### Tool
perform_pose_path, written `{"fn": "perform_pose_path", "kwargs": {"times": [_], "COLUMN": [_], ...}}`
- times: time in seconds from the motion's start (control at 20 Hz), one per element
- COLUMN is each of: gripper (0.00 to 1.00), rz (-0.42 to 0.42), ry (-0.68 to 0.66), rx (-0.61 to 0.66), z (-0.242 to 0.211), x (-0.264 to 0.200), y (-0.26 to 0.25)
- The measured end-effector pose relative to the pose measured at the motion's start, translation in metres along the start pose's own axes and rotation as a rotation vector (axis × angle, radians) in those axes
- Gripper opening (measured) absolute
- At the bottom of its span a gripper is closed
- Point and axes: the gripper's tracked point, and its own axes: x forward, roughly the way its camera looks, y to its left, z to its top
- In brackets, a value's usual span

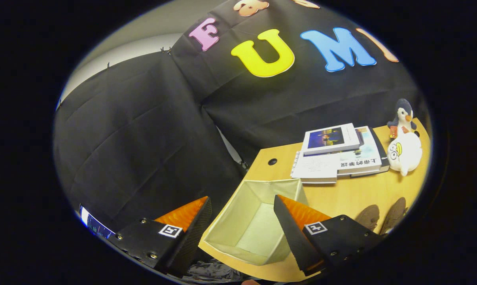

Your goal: Open the storage box then place both shoes into the box .Put the left shoe in first, then the right shoe, with the right side of both shoes facing outward in a uniform manner.

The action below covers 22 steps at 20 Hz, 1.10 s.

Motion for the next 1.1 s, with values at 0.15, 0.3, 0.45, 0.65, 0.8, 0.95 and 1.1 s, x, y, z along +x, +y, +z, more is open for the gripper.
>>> {"fn": "perform_pose_path", "kwargs": {"times": [0.15, 0.3, 0.45, 0.65, 0.8, 0.95, 1.1], "gripper": [0.97, 0.97, 0.97, 0.97, 0.97, 0.97, 0.97], "rz": [-0.058, -0.127, -0.198, -0.274, -0.318, -0.362, -0.394], "ry": [-0.009, -0.010, 0.003, 0.032, 0.058, 0.083, 0.109], "rx": [0.010, 0.008, 0.003, 0.007, 0.019, 0.020, 0.022], "z": [-0.002, -0.006, -0.017, -0.041, -0.057, -0.073, -0.086], "x": [-0.017, -0.030, -0.042, -0.050, -0.058, -0.063, -0.069], "y": [-0.035, -0.071, -0.107, -0.152, -0.175, -0.195, -0.211]}}
